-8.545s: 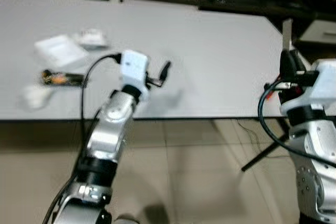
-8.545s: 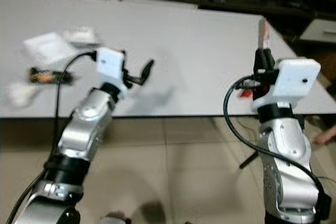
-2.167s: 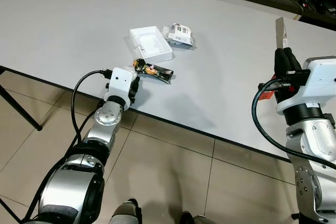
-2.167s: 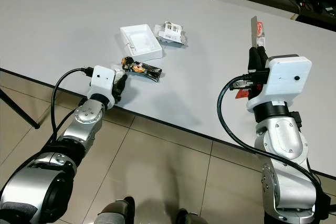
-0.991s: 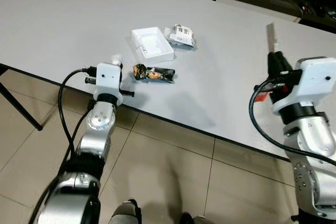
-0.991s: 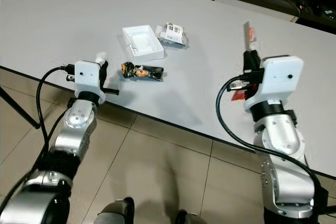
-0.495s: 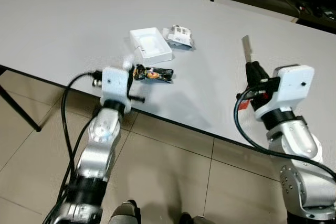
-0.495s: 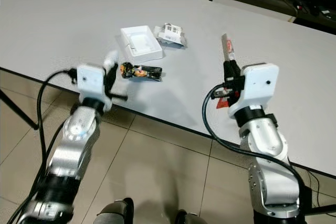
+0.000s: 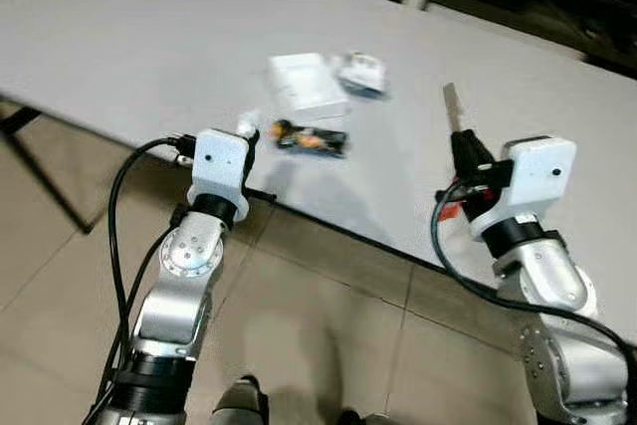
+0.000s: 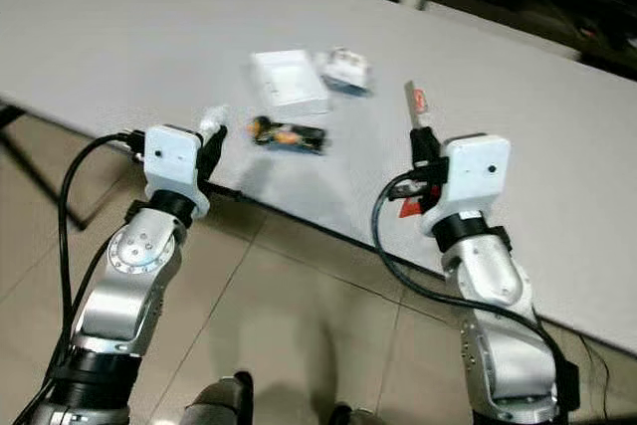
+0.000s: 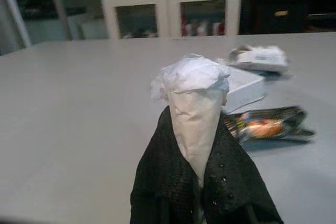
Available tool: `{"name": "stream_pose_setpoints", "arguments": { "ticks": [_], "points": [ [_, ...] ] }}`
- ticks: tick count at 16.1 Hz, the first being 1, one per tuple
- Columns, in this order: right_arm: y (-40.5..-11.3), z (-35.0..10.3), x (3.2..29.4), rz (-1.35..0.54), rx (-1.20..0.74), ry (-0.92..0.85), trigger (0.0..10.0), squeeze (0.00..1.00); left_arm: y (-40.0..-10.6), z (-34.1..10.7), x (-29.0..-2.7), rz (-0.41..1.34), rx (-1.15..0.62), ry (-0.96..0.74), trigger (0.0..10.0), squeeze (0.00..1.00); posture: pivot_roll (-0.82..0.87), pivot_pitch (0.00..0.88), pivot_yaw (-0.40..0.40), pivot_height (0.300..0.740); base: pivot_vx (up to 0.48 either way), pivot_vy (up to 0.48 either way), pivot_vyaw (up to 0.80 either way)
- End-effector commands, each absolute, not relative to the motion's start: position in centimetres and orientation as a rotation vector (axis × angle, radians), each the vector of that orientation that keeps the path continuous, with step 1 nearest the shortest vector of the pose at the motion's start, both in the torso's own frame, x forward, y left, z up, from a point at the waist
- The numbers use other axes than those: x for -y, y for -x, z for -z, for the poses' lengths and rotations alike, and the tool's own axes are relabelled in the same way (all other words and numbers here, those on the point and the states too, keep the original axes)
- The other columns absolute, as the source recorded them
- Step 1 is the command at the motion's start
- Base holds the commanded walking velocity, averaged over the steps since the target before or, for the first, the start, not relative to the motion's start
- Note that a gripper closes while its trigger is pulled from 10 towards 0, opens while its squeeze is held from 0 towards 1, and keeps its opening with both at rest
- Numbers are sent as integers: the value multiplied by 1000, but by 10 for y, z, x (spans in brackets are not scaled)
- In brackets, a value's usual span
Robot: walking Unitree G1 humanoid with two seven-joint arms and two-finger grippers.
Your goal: Picking trash to rubbish bin
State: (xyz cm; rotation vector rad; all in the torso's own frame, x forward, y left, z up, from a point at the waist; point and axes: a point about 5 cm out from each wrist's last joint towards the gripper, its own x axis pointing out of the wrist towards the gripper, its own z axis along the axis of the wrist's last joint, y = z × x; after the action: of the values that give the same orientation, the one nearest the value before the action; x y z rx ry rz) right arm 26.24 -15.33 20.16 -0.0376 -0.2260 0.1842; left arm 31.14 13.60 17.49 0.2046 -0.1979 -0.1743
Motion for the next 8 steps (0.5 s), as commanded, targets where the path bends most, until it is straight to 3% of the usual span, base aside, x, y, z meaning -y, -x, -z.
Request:
{"name": "stream_pose_setpoints", "arguments": {
  "ticks": [1, 8],
  "points": [
    [-261, -204, 156, -174, 242, 52, 10000, 0, -310, -180, -128, 207, 207, -205, 10000, 0, 272, 127, -131, 740, 0, 0, 800],
    [-261, -205, 157, -174, 245, 58, 10000, 0, -313, -181, -124, 201, 175, -181, 10000, 0, 267, 130, -133, 740, 0, 0, 800]
  ]
}}
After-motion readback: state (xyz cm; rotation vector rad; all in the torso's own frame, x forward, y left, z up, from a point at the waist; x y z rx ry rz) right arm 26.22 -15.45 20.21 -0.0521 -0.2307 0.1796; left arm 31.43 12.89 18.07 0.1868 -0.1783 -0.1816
